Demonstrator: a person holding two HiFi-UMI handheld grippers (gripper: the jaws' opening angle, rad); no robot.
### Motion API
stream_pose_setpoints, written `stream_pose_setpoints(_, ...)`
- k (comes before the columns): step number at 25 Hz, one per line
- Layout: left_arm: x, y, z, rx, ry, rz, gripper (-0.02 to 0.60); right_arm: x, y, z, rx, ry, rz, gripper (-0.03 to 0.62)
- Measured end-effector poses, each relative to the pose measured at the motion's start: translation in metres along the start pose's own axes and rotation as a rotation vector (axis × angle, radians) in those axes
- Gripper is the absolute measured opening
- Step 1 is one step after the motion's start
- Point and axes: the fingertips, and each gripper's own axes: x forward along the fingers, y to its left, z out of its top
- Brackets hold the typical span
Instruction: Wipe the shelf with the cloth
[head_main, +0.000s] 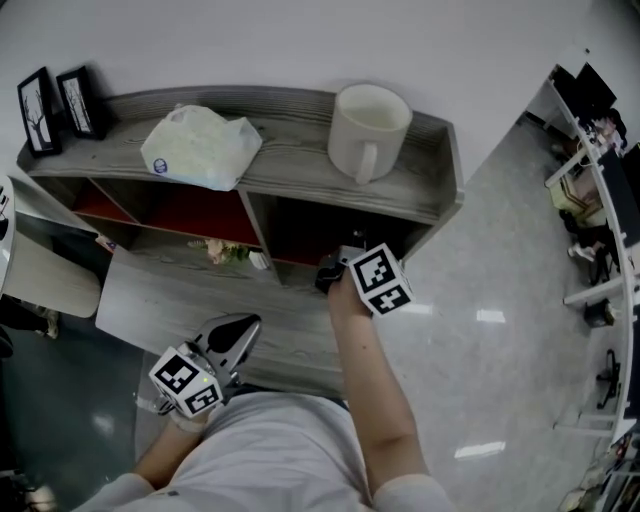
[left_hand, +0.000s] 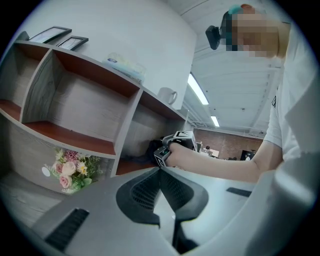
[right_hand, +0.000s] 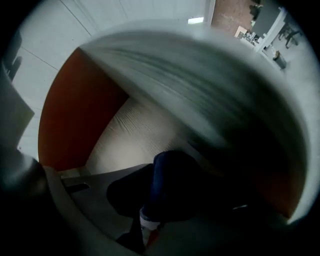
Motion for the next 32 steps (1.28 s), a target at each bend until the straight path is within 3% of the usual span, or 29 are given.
stream_pose_setpoints(9, -0.021, 0.025, 0.004, -0.017, -0.024, 0.064, 0.015, 0.034, 0.051, -0.028, -0.020, 0.031, 0.117, 0.054)
stream_pose_setpoints(14, -0.030, 0.034, 0.006, -0.026, -0.035, 0.092, 0.015, 0.044, 0.095, -0.069, -0.070, 0.149, 0.254, 0.054)
stream_pose_setpoints(18, -0.036, 0.039, 0.005, -0.035, -0.040, 0.109, 0.015, 0.049, 0.109, -0.101, -0.111, 0.263, 0.306, 0.054)
stream_pose_setpoints(27, -0.037, 0.042, 0.005, -0.041, -0.049, 0.118, 0.015, 0.052, 0.080, -0.148, -0.205, 0.417, 0.215, 0.054)
stream_pose_setpoints(32, -0.034, 0.042, 0.005, -0.043, -0.047, 0.112, 0.015, 0.050, 0.053, -0.145, -0.152, 0.424, 0.148, 0.054)
